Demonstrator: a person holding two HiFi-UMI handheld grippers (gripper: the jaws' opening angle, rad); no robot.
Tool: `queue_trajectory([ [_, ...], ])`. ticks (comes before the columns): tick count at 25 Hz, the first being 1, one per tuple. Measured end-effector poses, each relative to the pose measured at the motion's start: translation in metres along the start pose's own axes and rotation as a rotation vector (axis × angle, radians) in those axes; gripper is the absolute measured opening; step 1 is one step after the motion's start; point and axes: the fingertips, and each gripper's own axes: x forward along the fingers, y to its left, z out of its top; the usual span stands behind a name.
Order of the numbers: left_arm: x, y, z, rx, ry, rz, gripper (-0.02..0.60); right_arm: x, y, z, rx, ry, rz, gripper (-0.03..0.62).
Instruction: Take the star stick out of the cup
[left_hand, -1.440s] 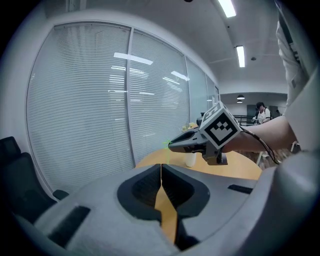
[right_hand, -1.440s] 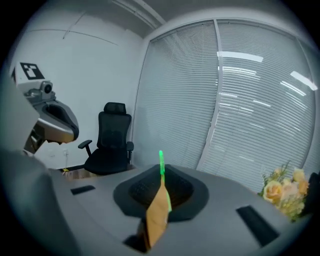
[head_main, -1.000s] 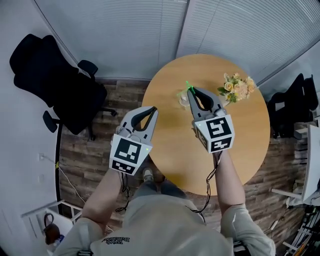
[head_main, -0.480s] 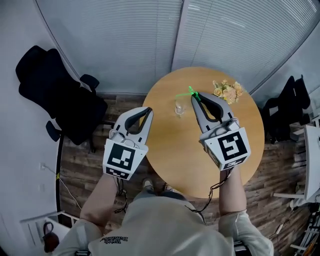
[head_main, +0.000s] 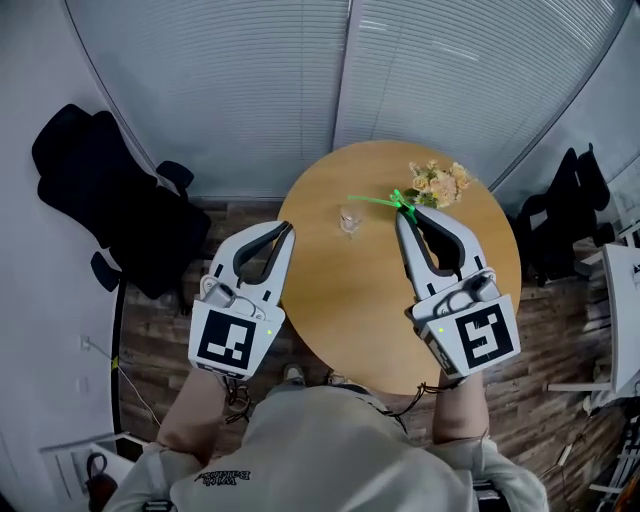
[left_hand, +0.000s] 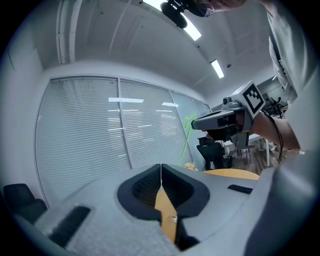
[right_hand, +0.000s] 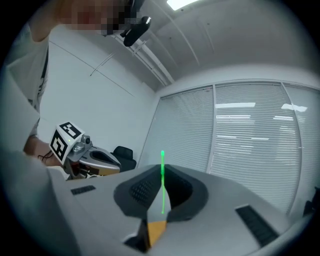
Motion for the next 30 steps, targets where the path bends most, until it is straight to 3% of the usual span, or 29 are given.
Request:
queue_trajectory([
  [7, -0.012, -0.016, 0.002, -0.006, 0.005, -0.008, 0.023, -0.033, 0.008, 0.004, 0.081, -0.047, -0.007, 0.037],
  [13, -0.015, -0.028, -0.021, -0.026, 0.052, -0.020, 0.023, -0.045, 0.019, -0.041, 0.165, 0.028, -0.002, 0.037],
  [19, -0.020, -0.045, -0.049, -0.031, 0.101, -0.064, 0.023, -0.051, 0.041, -0.087, 0.109, 0.154, 0.018, 0.037],
  [30, -0.020, -0.051, -0.067, -0.054, 0.139, -0.081, 0.023, -0.047, 0.045, -0.094, 0.097, 0.181, 0.048, 0.037],
])
